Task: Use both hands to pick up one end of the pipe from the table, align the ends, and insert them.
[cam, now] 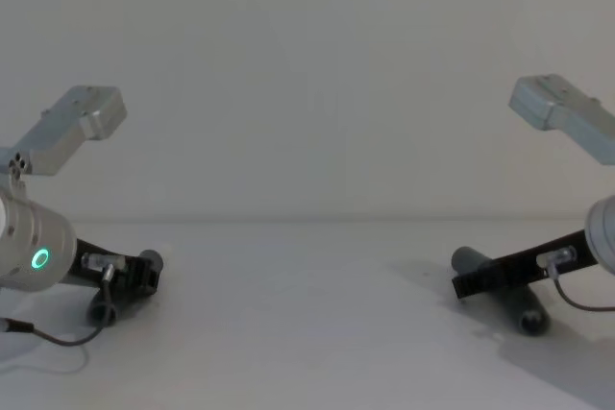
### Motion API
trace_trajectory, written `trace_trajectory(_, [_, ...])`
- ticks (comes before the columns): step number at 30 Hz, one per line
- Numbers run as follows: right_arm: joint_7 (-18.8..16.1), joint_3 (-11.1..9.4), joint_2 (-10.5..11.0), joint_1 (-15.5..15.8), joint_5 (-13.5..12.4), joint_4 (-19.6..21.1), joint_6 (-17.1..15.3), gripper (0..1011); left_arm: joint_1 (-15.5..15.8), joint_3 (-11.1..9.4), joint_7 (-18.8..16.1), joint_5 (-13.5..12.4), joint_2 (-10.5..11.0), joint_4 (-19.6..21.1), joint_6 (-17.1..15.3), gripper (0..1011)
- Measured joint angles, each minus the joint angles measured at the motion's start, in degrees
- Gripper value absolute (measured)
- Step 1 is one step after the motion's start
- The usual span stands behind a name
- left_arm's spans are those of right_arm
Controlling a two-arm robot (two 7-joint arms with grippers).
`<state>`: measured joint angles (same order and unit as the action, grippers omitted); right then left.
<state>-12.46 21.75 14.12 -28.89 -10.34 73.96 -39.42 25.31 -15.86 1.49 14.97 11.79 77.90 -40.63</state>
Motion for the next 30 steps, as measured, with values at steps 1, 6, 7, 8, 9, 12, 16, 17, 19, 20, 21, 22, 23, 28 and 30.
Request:
trace_trajectory(1, [0.0, 0.0, 0.0, 0.0, 0.0, 0.0, 0.0, 1002, 0.0, 0.0, 0.0, 0.0, 0.0, 0.0, 0.0, 336])
trace_trajectory(6, [-0.2, -0.1, -0.2, 0.0, 0.2, -0.2, -0.1, 1002, 0.0, 0.0, 0.0, 0.0, 0.0, 0.0, 0.0, 336])
trace_trajectory(7, [-0.2, -0.2, -0.2, 0.0, 0.2, -0.2, -0.1, 1002, 0.0, 0.0, 0.0, 0.0, 0.0, 0.0, 0.0, 336])
trace_trajectory(8, [-0.3, -0.2, -0.2, 0.0, 0.2, -0.3, -0.1, 1002, 0.0, 0.0, 0.0, 0.0, 0.0, 0.0, 0.0, 336])
trace_trajectory(9, [-0.3, -0.2, -0.2, 0.0, 0.3, -0.3, -0.1, 1002, 0.0, 0.0, 0.0, 0.0, 0.0, 0.0, 0.0, 336])
trace_trajectory(12, [-0.3, -0.2, -0.3, -0.1, 0.3, -0.4, -0.1, 1002, 0.0, 0.0, 0.0, 0.0, 0.0, 0.0, 0.0, 336])
trace_trajectory(16, [-0.4, -0.3, -0.3, -0.1, 0.4, -0.4, -0.2, 933, 0.0, 0.0, 0.0, 0.0, 0.0, 0.0, 0.0, 336])
trace_trajectory(17, [-0.4, -0.3, -0.3, -0.1, 0.4, -0.4, -0.2, 917, 0.0, 0.0, 0.0, 0.0, 0.0, 0.0, 0.0, 336])
trace_trajectory(19, [-0.4, -0.3, -0.3, -0.1, 0.4, -0.5, -0.2, 858, 0.0, 0.0, 0.0, 0.0, 0.0, 0.0, 0.0, 336])
trace_trajectory(20, [-0.4, -0.3, -0.3, -0.1, 0.4, -0.5, -0.2, 833, 0.0, 0.0, 0.0, 0.0, 0.0, 0.0, 0.0, 336])
trace_trajectory(21, [-0.4, -0.3, -0.4, -0.1, 0.4, -0.5, -0.2, 816, 0.0, 0.0, 0.0, 0.0, 0.0, 0.0, 0.0, 336])
trace_trajectory(22, [-0.4, -0.3, -0.4, -0.1, 0.4, -0.5, -0.2, 758, 0.0, 0.0, 0.0, 0.0, 0.0, 0.0, 0.0, 336])
trace_trajectory(23, [-0.4, -0.3, -0.4, -0.1, 0.4, -0.5, -0.2, 758, 0.0, 0.0, 0.0, 0.0, 0.0, 0.0, 0.0, 336])
trace_trajectory(28, [-0.5, -0.3, -0.4, -0.1, 0.5, -0.5, -0.2, 611, 0.0, 0.0, 0.0, 0.0, 0.0, 0.0, 0.0, 336])
trace_trajectory(30, [-0.5, -0.3, -0.4, -0.1, 0.5, -0.5, -0.2, 526, 0.0, 0.0, 0.0, 0.0, 0.0, 0.0, 0.0, 336])
